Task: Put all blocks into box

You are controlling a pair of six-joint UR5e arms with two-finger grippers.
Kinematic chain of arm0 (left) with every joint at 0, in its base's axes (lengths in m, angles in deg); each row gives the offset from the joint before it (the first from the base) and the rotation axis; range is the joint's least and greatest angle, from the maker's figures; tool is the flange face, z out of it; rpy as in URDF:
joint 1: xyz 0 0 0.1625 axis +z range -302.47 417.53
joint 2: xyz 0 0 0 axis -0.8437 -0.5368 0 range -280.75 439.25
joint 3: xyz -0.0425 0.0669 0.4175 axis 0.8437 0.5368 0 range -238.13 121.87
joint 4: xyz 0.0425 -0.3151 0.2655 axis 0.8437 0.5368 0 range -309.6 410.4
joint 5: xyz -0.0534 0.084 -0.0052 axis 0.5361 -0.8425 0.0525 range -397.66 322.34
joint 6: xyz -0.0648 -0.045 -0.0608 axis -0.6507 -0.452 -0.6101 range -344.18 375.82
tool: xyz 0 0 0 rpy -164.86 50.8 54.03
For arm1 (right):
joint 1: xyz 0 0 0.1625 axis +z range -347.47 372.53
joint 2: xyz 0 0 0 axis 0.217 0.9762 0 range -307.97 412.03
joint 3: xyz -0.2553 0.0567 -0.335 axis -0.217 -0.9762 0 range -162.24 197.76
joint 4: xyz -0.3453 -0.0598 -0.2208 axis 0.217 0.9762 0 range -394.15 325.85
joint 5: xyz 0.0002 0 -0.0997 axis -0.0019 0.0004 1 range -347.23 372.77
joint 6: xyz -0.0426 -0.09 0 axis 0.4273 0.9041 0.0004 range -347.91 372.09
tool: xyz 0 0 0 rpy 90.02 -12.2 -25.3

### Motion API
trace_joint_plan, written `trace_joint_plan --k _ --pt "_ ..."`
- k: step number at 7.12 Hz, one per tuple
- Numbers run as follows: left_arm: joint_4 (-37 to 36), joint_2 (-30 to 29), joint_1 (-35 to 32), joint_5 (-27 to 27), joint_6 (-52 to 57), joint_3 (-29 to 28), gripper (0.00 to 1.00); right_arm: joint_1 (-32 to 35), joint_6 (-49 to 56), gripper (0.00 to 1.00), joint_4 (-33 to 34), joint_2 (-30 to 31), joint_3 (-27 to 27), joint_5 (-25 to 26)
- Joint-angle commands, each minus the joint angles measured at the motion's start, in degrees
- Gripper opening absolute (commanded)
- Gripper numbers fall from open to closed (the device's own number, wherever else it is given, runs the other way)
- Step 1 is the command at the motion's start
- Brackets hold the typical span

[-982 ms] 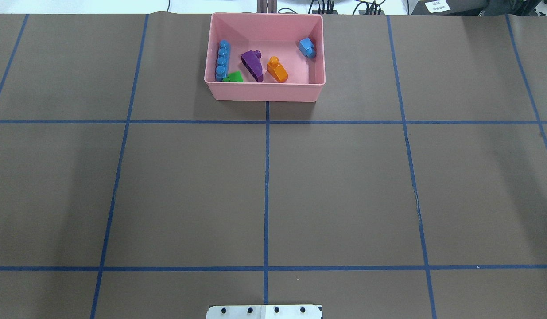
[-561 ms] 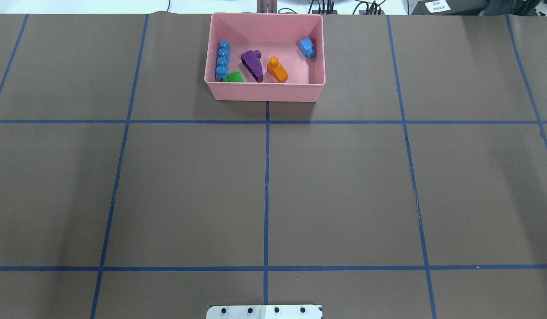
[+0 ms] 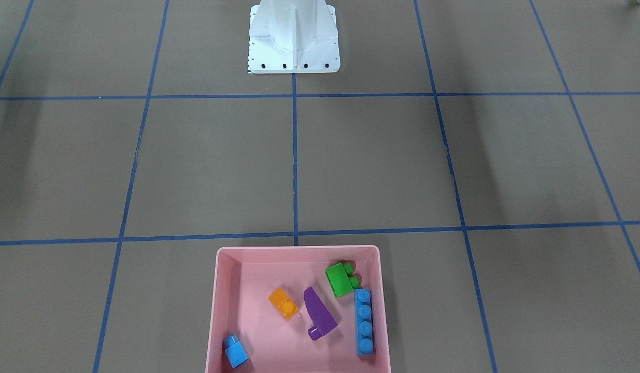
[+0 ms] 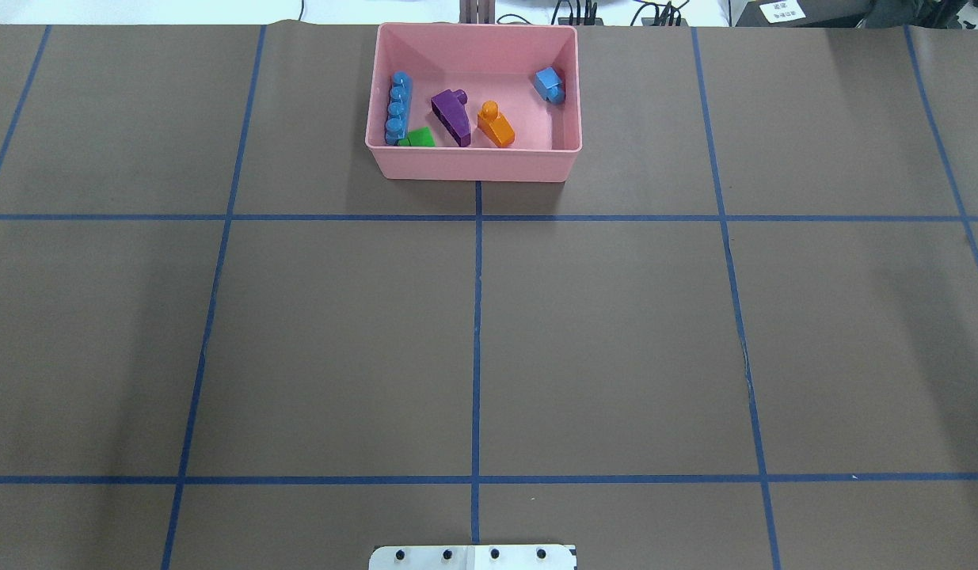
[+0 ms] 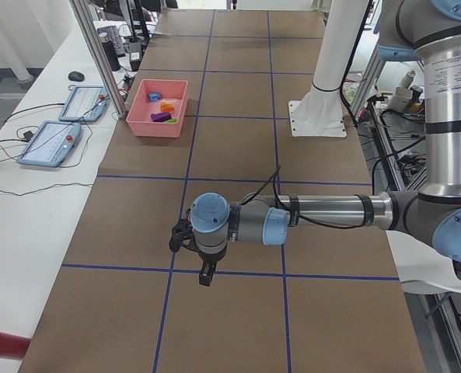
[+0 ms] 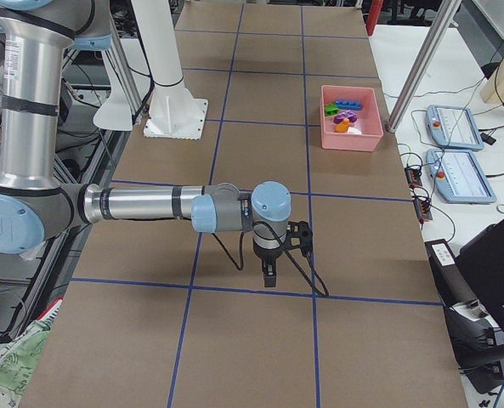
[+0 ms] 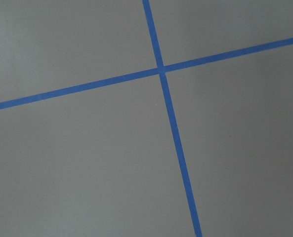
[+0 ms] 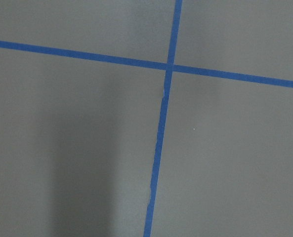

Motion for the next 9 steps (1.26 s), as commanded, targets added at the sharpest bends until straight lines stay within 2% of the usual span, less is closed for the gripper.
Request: trace_joint_plan --k 1,9 --pt "0.0 0.4 0.0 0.0 0.0 0.3 1.0 -0.3 -0.3 1.0 0.0 0.0 0.0 -0.2" --pt "0.0 1.2 0.0 0.2 0.1 0.4 1.0 -0.4 -0.4 1.0 -1.2 -0.6 0.0 -0.3"
